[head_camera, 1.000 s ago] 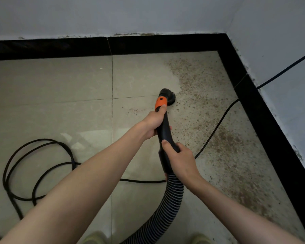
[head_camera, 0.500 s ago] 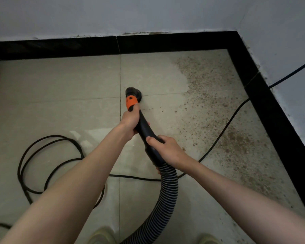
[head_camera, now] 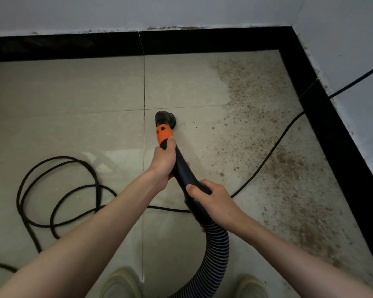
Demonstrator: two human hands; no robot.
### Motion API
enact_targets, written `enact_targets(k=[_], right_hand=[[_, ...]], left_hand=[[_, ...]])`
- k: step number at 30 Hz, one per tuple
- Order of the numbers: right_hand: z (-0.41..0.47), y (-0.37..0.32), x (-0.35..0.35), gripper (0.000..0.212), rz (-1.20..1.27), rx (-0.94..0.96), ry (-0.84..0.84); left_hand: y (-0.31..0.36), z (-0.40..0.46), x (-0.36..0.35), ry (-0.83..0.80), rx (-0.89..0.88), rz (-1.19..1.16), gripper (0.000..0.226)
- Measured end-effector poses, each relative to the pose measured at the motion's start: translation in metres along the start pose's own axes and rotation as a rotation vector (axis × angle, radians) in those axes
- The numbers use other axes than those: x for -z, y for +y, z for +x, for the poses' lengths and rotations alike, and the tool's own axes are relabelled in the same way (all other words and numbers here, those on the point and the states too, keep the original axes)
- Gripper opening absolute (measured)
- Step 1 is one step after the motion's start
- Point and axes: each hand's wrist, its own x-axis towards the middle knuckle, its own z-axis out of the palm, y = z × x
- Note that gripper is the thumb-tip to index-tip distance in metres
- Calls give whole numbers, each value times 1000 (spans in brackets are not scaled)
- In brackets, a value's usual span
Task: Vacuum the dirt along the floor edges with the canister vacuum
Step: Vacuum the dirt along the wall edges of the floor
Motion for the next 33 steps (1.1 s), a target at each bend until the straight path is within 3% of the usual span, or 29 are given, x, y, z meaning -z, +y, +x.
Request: enact_targets(k=[9, 22, 26, 33], right_hand=[[-11, 13, 8, 31, 146, -23, 220], [-12, -1, 8, 29, 51, -43, -157], [-16, 0, 11, 24, 23, -49, -263], [-28, 11, 15, 29, 104, -107, -242]], left_hand=[[11, -7, -46, -196, -9, 175, 50], [-9, -13, 3, 42, 4, 5, 42], [-17, -21, 16, 23, 34, -131, 39], [-22, -22, 5, -86, 11, 20, 52]])
